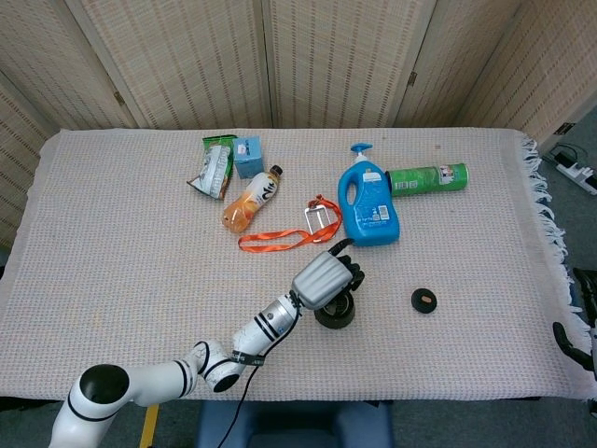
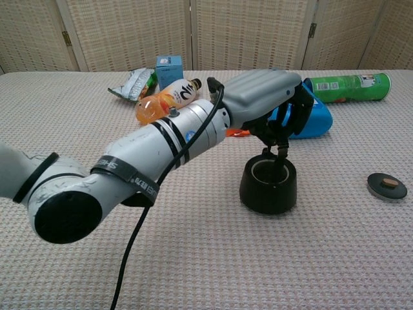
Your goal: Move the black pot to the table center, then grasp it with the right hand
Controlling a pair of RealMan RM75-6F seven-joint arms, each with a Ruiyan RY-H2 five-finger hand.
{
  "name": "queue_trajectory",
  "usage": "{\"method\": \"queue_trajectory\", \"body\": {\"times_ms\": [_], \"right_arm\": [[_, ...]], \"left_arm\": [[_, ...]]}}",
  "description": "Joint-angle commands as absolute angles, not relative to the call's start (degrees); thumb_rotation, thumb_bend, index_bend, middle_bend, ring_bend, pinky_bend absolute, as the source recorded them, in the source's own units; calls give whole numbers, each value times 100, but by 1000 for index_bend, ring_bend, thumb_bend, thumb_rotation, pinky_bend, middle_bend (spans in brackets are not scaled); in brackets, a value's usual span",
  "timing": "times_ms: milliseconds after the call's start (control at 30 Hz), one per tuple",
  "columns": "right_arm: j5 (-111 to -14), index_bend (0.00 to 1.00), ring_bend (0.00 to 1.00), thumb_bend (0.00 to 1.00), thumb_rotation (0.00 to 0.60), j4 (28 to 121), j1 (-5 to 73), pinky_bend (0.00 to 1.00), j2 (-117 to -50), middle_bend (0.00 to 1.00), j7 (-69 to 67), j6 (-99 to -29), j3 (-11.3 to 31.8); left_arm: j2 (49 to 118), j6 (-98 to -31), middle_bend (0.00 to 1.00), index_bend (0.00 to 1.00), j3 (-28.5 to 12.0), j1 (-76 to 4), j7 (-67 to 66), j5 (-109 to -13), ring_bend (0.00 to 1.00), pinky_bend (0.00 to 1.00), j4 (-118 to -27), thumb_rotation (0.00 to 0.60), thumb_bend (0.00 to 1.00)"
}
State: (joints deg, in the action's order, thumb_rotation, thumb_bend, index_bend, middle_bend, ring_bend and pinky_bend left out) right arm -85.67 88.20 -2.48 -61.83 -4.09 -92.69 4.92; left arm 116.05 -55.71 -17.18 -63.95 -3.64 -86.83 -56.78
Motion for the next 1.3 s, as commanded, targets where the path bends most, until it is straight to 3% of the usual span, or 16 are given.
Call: {"method": "queue_trajectory", "body": {"times_ms": [33,400,533,633,800,1000,1300], "right_arm": [[-8558,46,314,379,600,8798,-258,243,-6193,150,-429,-9275,492],[-8600,46,314,379,600,8787,-264,243,-6208,150,-444,-9293,486],[-8656,46,314,379,600,8835,-254,243,-6202,150,-389,-9316,482],[-8702,46,314,379,600,8873,-250,243,-6200,150,-353,-9340,476],[-8735,46,313,379,600,8932,-256,243,-6189,150,-296,-9377,475],[-8784,46,314,379,600,8985,-257,243,-6173,150,-250,-9409,470],[-8985,57,315,379,600,9155,-85,251,-5943,150,-97,-9107,365]], "left_arm": [[11644,-5554,507,608,-1711,-6405,-436,-8605,431,90,-5648,600,592],[11552,-5676,430,436,-1488,-6216,-491,-8491,358,61,-5713,600,562],[11450,-5695,221,116,-1442,-6101,-443,-8406,128,4,-5863,600,428],[11326,-5583,39,1,-1490,-6032,-554,-8205,3,0,-6084,600,302],[11043,-5396,0,0,-1537,-5936,-1012,-7876,0,0,-6527,600,211],[10746,-5375,0,0,-1518,-5741,-1448,-7536,0,0,-6956,600,205],[9891,-6014,0,0,-1560,-5122,-1738,-7249,0,0,-7902,600,215]]}}
